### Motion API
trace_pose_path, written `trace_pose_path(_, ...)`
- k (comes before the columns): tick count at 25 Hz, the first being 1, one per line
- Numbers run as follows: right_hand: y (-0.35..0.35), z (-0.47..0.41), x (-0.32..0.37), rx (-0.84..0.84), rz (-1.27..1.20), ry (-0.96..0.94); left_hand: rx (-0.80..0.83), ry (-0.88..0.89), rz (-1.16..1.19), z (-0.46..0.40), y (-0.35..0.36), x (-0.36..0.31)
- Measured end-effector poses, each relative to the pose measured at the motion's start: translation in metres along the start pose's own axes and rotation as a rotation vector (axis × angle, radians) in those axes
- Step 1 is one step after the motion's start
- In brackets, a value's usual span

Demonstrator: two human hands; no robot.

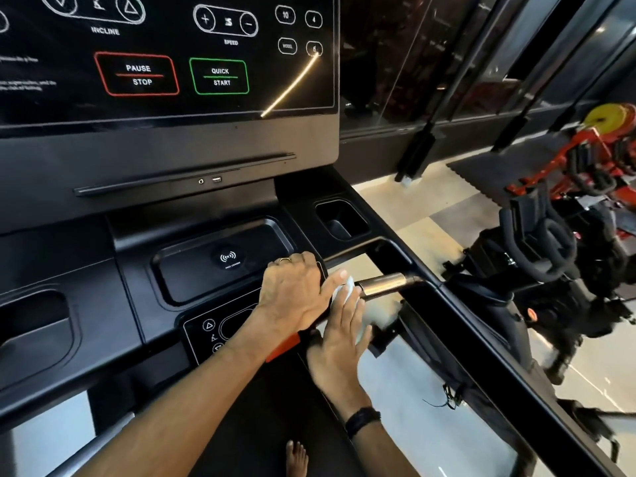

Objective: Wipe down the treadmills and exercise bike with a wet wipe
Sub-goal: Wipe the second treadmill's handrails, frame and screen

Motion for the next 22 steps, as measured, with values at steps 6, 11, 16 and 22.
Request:
trace_pose_path(6, -0.022, 0.006, 0.017, 0.223, -0.686, 0.053, -0.030, -0.010, 0.033, -0.004, 0.001, -0.006)
trace_pose_path(11, -0.039, -0.029, 0.007, 0.262, -0.875, 0.267, -0.085, -0.025, 0.013, -0.005, 0.002, -0.007)
trace_pose_path(16, -0.034, -0.106, -0.055, 0.102, -0.801, 0.494, -0.073, -0.071, 0.041, -0.003, 0.011, -0.005)
trace_pose_path(22, -0.044, -0.133, -0.103, 0.047, -0.745, 0.523, -0.119, -0.060, 0.054, -0.004, 0.014, -0.006)
Point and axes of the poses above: each hand's wrist, its own z-axis away from the middle knuckle, its own y-axis out of the palm, x = y × z, the point moved 2 cm from there along -z, towards the middle knuckle, and after that the axes turned 14 degrees about z, right-handed, at the moved point
